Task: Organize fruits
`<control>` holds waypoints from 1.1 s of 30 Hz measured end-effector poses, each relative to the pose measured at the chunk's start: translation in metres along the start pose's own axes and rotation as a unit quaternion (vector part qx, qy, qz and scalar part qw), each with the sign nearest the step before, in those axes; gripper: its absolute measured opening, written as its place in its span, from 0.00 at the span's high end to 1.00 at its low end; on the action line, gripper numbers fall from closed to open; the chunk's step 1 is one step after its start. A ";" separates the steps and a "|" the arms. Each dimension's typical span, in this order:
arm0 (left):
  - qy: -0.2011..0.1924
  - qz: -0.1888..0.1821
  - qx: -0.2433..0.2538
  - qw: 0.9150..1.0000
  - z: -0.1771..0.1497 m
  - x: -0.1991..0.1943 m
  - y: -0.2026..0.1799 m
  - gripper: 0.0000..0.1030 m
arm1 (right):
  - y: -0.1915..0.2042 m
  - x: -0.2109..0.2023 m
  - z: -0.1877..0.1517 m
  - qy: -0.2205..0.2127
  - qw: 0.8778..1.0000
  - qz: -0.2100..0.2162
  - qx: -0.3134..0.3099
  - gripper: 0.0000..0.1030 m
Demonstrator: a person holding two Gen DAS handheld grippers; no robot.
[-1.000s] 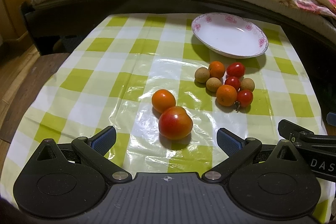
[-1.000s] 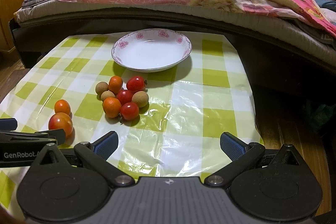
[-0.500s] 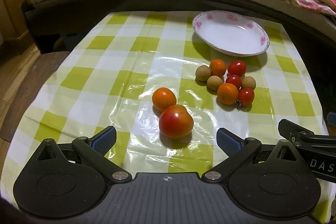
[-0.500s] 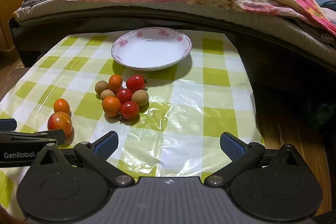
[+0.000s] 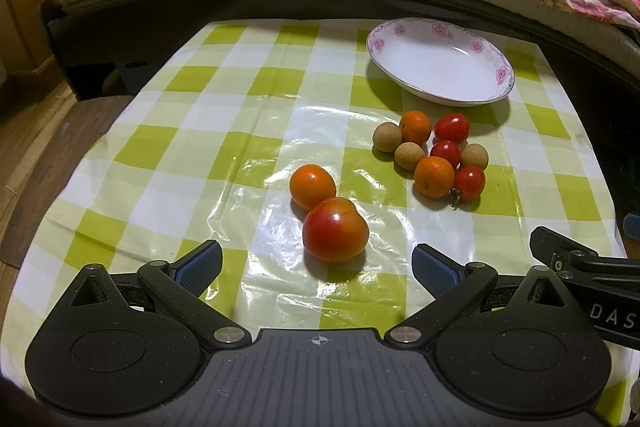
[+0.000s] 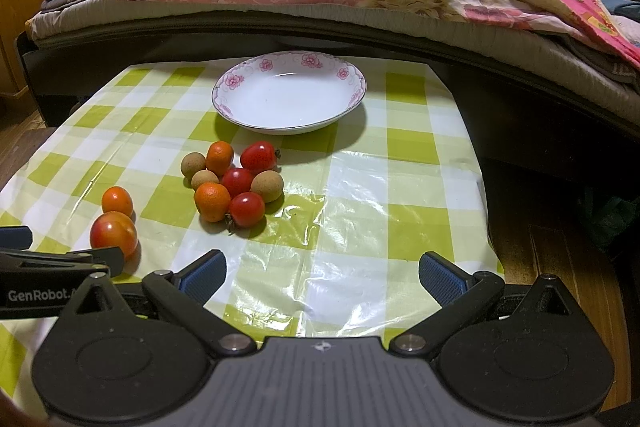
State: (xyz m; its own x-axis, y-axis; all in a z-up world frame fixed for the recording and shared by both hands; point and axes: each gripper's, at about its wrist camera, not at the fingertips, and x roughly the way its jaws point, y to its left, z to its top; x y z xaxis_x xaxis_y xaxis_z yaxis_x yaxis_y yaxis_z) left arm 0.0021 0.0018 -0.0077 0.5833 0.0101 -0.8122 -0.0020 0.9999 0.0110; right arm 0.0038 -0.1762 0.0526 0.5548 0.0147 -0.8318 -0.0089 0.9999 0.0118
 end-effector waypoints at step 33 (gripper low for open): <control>-0.002 -0.003 -0.003 1.000 0.010 0.022 -0.004 0.02 | -0.013 0.005 0.005 0.015 1.000 0.012 0.012 0.00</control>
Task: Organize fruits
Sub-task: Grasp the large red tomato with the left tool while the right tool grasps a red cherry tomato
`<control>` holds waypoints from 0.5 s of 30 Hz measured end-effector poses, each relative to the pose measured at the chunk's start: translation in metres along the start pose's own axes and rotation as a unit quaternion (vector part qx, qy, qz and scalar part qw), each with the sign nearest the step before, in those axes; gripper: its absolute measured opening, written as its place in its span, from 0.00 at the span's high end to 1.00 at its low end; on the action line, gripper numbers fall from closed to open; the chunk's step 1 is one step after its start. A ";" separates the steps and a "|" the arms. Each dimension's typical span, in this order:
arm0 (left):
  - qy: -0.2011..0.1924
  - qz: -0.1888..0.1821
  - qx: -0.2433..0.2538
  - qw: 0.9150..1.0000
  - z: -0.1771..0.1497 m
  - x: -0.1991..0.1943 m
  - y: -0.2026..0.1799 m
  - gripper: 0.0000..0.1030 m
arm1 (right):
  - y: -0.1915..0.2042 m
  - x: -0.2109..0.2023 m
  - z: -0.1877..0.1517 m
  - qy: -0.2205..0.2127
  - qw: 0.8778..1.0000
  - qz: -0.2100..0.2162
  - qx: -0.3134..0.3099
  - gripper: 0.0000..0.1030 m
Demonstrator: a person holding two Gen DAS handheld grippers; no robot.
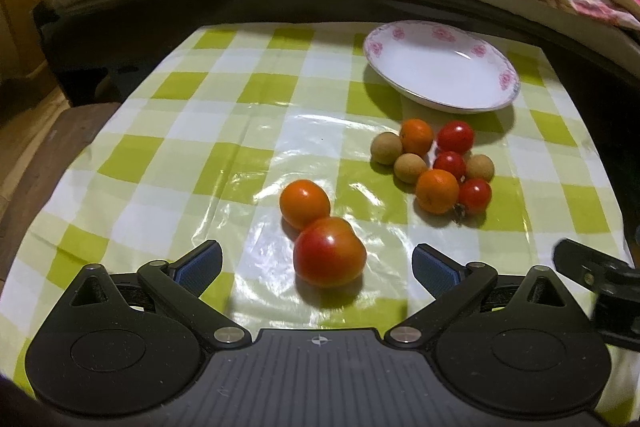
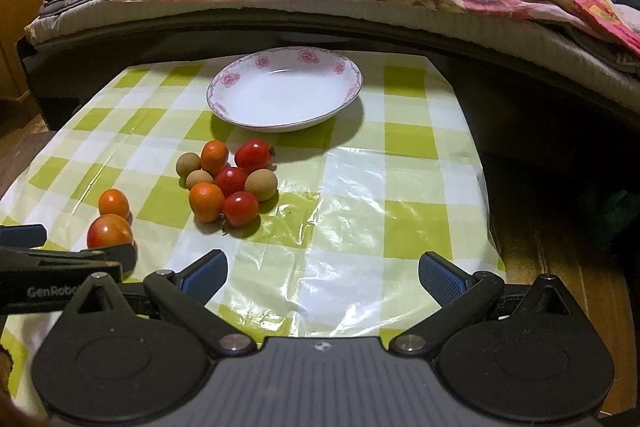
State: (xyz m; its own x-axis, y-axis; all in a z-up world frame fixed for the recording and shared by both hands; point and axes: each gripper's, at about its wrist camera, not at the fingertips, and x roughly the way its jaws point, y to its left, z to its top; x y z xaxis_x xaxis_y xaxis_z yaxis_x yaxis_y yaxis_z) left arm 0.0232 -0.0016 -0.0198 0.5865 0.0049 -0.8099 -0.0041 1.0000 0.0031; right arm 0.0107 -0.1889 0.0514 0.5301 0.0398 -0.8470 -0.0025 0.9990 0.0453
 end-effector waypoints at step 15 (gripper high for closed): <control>0.027 -0.008 -0.013 1.000 0.001 0.028 0.002 0.26 | -0.010 0.009 0.005 0.010 1.000 0.023 0.002 0.06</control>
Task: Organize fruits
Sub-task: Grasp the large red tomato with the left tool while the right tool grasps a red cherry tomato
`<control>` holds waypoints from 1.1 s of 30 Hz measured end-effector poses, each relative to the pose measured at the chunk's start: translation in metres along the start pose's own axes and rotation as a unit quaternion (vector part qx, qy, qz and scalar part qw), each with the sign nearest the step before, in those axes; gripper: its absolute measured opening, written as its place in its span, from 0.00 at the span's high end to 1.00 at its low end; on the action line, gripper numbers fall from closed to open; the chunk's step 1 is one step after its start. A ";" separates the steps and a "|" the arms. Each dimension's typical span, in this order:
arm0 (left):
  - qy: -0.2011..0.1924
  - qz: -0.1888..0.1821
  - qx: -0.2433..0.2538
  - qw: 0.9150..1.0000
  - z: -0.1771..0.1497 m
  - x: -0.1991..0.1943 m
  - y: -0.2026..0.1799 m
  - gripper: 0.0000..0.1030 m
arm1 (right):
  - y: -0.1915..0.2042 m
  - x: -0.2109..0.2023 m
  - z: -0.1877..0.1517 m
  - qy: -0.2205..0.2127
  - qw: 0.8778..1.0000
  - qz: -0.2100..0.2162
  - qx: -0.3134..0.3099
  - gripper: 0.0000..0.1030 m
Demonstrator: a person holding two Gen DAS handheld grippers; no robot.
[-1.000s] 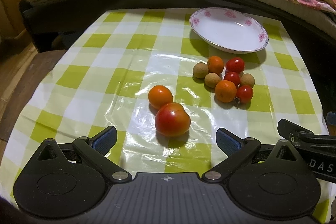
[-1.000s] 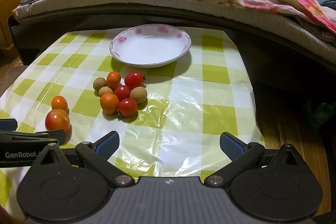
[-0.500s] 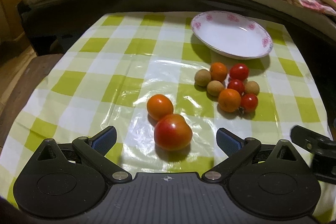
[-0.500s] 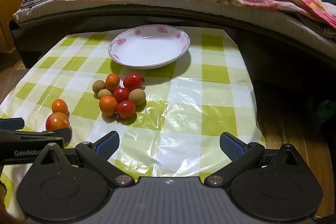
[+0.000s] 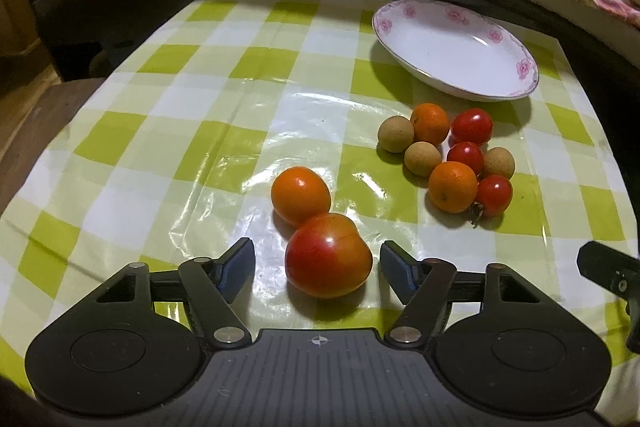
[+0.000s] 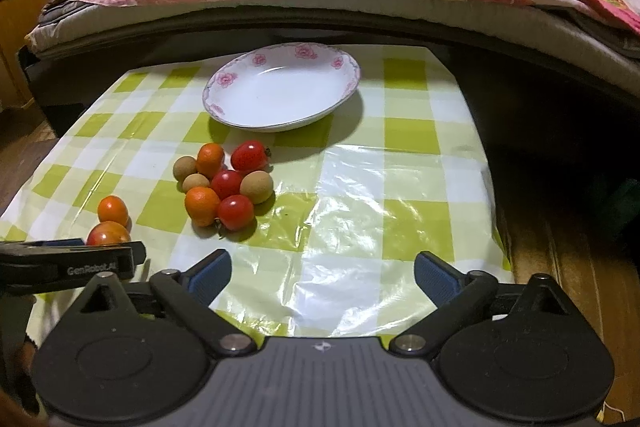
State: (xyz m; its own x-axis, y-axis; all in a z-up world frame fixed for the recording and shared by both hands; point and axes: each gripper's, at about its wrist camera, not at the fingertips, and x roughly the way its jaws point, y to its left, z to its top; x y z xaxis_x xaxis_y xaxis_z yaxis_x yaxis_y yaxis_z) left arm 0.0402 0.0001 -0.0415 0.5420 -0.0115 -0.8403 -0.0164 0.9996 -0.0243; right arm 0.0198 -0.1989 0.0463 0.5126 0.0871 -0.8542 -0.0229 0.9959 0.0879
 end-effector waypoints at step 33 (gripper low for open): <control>-0.024 -0.007 0.012 1.000 -0.006 0.002 0.012 0.24 | 0.036 0.077 0.026 0.030 0.987 0.134 -0.087 0.69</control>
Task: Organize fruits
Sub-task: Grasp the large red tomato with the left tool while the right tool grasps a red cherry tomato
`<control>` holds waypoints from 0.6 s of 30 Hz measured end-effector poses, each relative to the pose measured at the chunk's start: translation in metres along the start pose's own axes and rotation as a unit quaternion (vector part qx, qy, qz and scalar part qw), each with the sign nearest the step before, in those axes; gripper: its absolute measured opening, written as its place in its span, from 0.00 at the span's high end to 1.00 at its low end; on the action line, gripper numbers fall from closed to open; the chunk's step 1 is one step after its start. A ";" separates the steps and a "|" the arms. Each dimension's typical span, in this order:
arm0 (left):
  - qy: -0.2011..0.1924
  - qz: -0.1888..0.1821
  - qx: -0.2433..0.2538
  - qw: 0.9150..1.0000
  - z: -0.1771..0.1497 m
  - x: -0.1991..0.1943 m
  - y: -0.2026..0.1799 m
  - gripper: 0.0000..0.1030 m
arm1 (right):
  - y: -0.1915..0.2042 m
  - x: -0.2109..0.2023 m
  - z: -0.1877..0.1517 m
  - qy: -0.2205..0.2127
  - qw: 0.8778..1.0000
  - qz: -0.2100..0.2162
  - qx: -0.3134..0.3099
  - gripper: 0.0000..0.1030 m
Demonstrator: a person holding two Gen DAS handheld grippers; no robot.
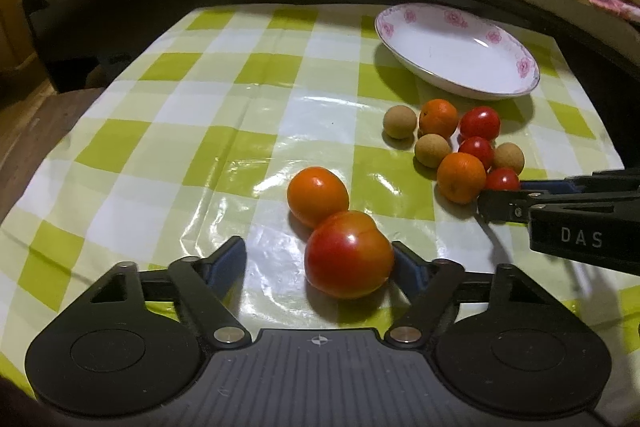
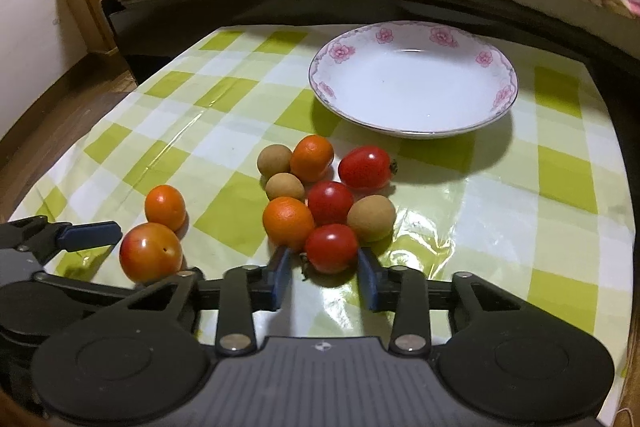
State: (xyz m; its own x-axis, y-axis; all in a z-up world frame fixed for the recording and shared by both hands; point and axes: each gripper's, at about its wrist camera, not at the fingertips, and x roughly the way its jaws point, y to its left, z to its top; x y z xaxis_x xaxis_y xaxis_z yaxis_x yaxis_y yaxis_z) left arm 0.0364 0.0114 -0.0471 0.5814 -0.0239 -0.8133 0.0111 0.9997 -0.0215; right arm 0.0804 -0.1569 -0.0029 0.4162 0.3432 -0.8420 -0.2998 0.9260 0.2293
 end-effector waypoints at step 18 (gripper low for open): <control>-0.002 -0.046 0.013 0.999 -0.002 -0.006 -0.002 0.43 | 0.002 -0.009 -0.009 0.005 1.000 0.008 -0.003 0.71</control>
State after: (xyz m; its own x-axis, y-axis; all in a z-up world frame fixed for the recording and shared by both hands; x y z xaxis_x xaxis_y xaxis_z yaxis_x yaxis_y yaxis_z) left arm 0.0314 0.0094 -0.0436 0.5801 -0.1149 -0.8064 0.0849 0.9931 -0.0804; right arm 0.0686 -0.1595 0.0012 0.4027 0.3573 -0.8427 -0.3120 0.9191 0.2406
